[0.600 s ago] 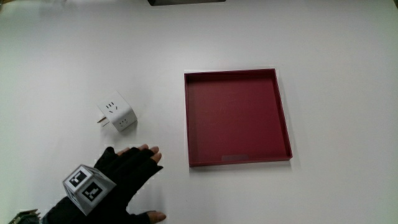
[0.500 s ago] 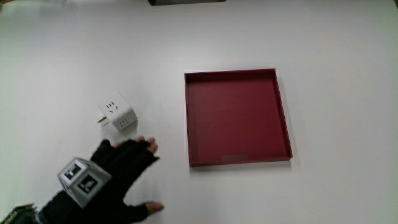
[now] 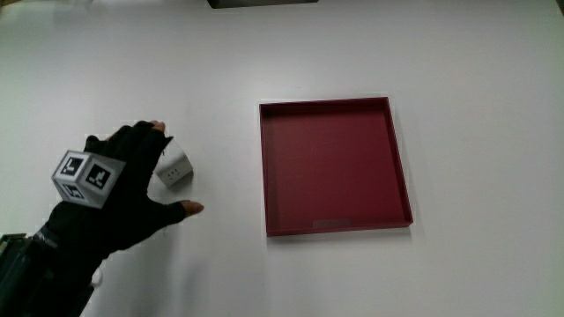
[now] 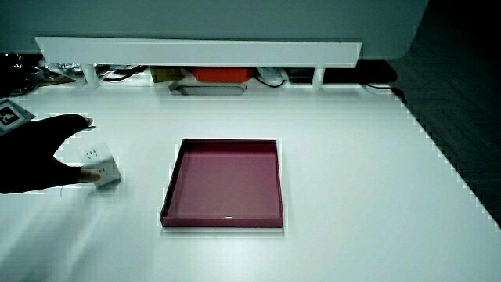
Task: Pick socket
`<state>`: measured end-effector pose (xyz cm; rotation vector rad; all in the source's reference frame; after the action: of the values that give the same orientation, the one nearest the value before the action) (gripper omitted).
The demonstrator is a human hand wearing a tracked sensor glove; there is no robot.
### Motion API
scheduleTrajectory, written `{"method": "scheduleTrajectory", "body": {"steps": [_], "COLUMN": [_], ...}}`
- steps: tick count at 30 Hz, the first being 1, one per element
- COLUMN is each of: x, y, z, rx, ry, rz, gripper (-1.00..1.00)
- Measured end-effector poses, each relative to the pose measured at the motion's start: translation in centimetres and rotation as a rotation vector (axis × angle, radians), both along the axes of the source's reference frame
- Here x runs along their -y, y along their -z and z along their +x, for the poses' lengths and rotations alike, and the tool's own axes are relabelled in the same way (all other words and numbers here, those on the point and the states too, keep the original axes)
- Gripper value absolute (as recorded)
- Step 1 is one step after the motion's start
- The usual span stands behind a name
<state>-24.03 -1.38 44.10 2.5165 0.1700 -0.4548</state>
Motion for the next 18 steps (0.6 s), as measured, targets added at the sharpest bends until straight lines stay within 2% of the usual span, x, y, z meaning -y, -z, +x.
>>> {"method": "scheduleTrajectory", "body": {"steps": [1,3,9,10,11,16,18], "x": [0.3,1.1,2.5,2.7,2.8,3.0,3.0], "y": [-0.5,-1.3,-3.7,-3.7,-4.0,-5.6,-6.0], "z": [-0.3,-0.5,-1.1,-1.0,-1.0,-1.1,-1.2], "rx": [0.007,-0.01,0.016,0.01,0.029,0.064,0.06], "ry": [0.013,0.033,0.094,0.097,0.106,0.111,0.113], "rz": [-0.001,-0.044,-0.111,-0.125,-0.121,-0.177,-0.18], "gripper": [0.0,0.0,0.0,0.0,0.0,0.0,0.0]}}
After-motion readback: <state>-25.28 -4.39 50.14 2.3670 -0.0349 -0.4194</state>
